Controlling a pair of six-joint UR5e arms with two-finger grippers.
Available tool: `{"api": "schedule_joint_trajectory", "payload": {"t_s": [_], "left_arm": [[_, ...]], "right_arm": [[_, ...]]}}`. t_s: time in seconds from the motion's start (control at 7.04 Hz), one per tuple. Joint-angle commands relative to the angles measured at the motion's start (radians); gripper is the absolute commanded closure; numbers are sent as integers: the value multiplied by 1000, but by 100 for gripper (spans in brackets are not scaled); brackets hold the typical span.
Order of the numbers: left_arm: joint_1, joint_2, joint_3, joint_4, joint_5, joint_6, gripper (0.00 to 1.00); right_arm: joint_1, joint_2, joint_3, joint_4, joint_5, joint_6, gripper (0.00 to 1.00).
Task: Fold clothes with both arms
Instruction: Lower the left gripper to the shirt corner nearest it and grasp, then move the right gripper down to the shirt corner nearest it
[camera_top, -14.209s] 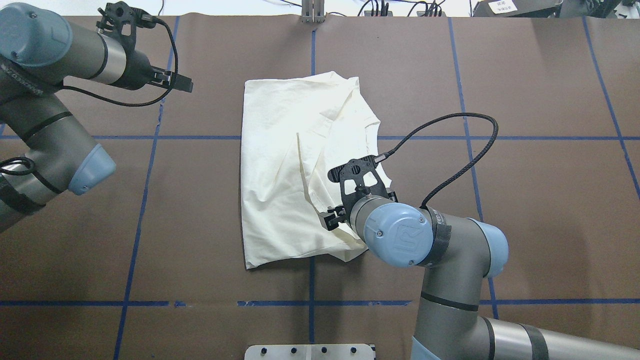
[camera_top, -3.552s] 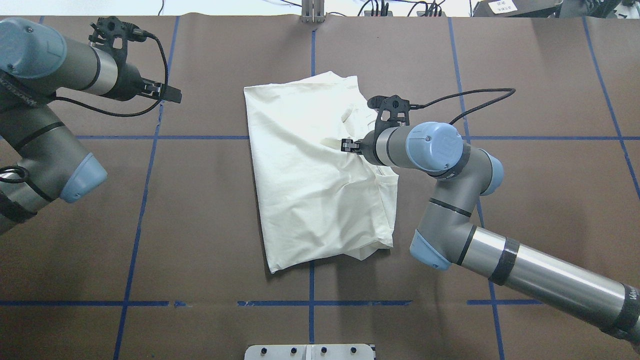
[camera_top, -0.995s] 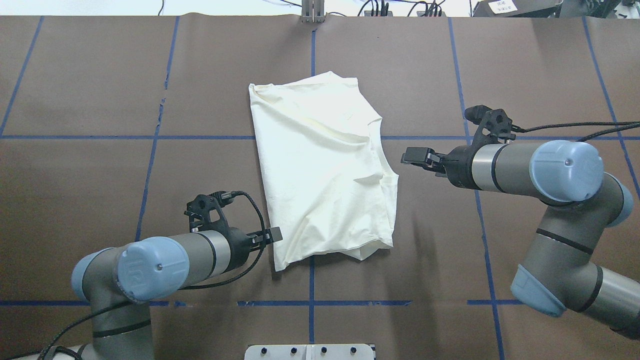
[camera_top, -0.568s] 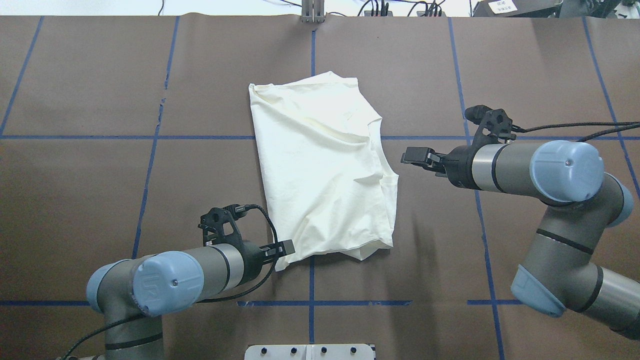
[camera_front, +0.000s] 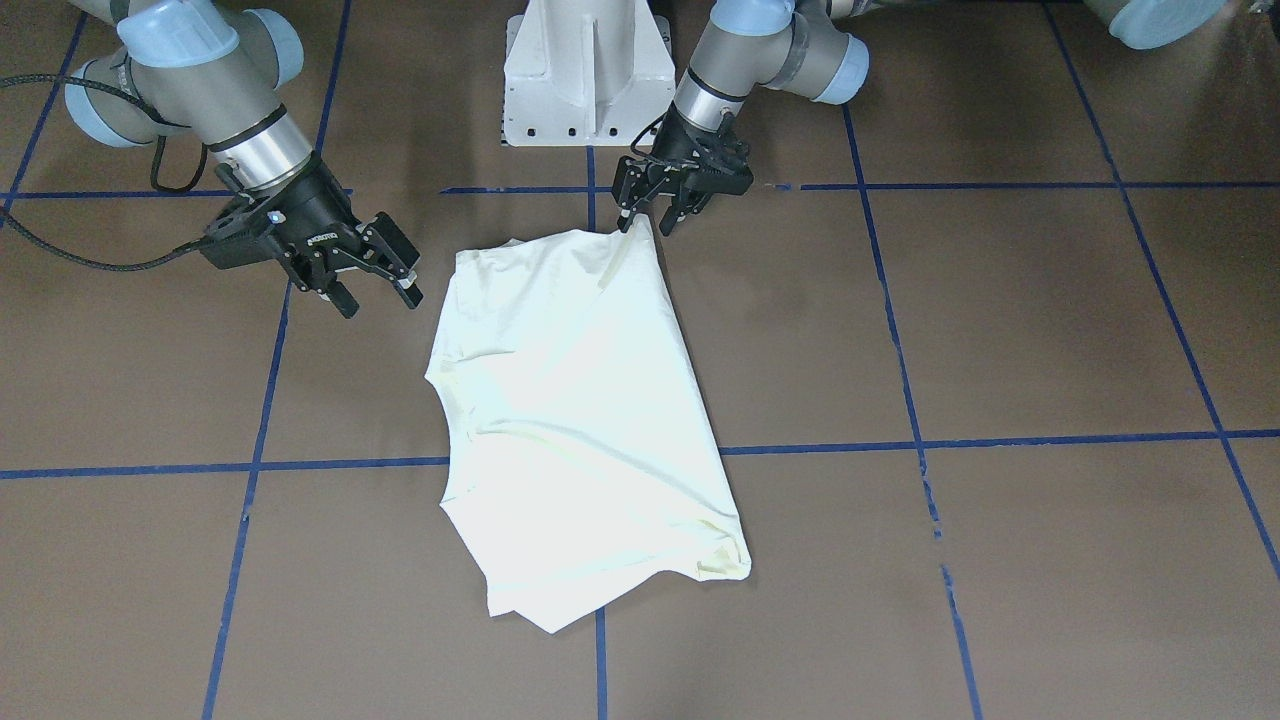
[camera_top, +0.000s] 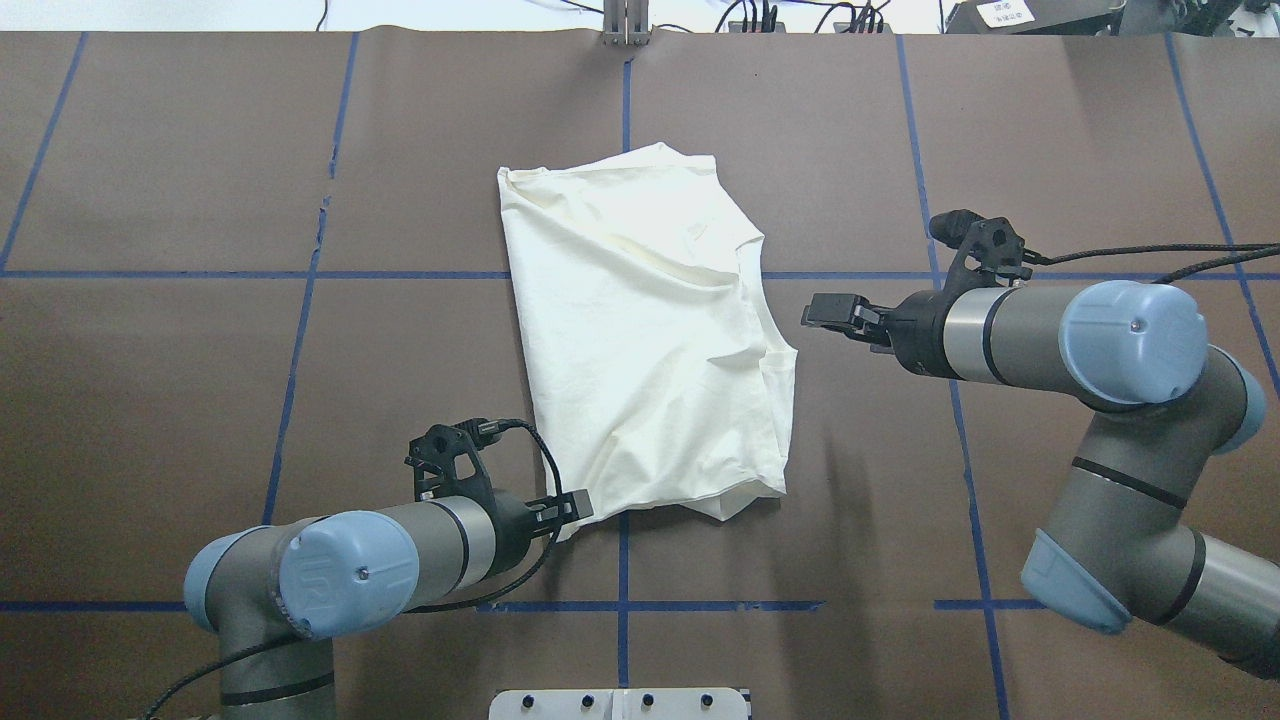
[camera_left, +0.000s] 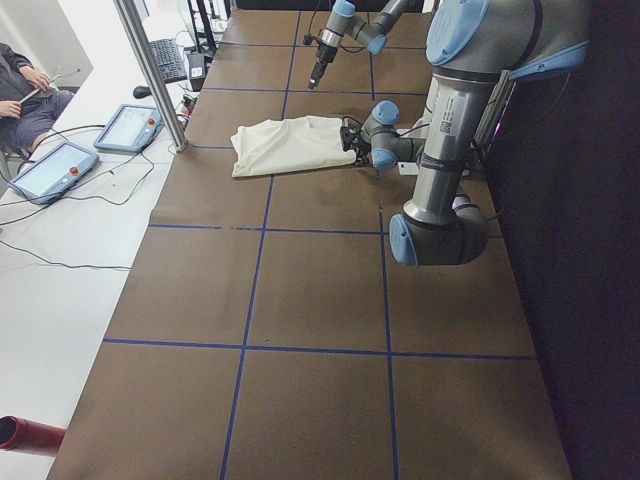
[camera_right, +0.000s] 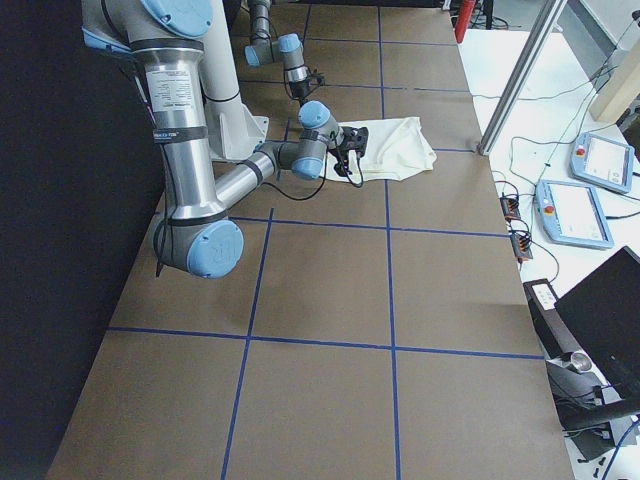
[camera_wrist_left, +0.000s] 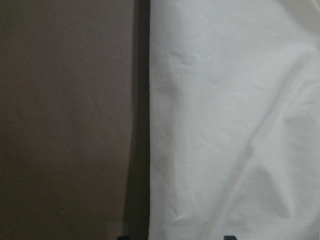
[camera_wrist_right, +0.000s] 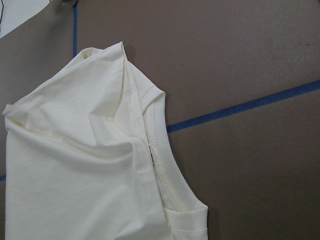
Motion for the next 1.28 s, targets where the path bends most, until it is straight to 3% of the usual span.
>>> {"api": "schedule_joint_trajectory", "payload": {"t_s": [0.0,0.28,0.71,0.85,1.14], "left_arm": [[5,-10,20,-1,1,2,32],[5,-10,20,-1,-1,2,49],[7,-13,11,0,-4,6,100],[7,-19,-1,2,-5,11,100],[5,-24,-3,2,-5,12,100]], "right_arm": [[0,-1,0,0,0,0,0],[0,-1,-2,0,0,0,0],[-15,9,-8,-8,-26,53,3],[-41,24,-2,-43,-58,117,9],[-115,148,0,-235,-156,229,17]]}}
